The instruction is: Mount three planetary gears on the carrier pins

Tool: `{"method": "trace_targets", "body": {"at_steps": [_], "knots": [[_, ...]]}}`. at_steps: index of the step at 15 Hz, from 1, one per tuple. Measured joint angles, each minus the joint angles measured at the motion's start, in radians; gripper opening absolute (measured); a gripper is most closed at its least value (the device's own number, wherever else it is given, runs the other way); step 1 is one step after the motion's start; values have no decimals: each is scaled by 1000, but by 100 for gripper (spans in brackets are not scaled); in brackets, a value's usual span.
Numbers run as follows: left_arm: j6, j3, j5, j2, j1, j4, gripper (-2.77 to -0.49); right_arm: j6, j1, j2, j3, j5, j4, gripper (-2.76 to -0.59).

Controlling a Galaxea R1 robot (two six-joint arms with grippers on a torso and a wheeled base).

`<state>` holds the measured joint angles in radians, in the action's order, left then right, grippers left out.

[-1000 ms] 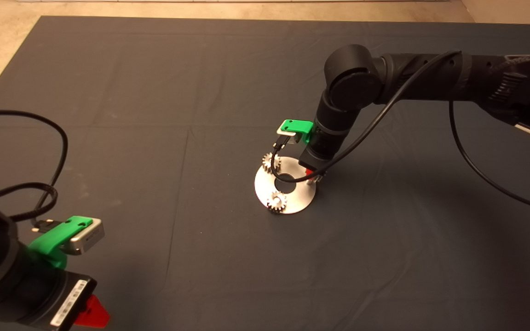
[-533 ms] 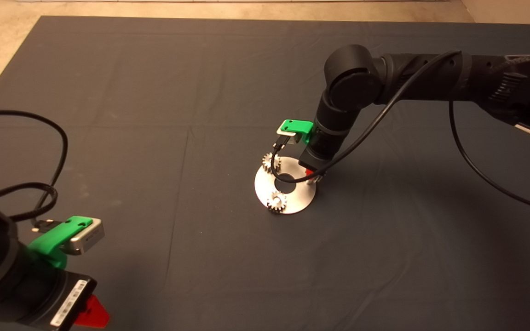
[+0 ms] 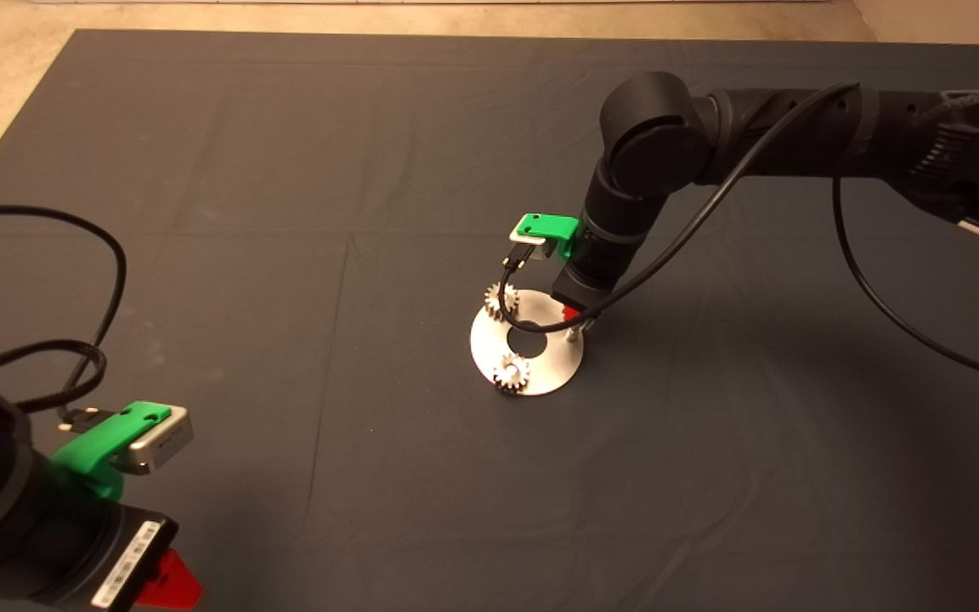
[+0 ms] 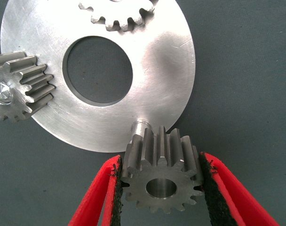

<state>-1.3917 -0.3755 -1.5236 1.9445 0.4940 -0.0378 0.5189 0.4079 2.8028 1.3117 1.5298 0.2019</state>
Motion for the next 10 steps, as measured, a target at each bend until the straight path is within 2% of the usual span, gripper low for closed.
{"method": "trace_targets", "body": {"at_steps": [10], "knots": [[0,0,0,0,0,-1,-124,3,-9,1,-22,0,0,-234]]}}
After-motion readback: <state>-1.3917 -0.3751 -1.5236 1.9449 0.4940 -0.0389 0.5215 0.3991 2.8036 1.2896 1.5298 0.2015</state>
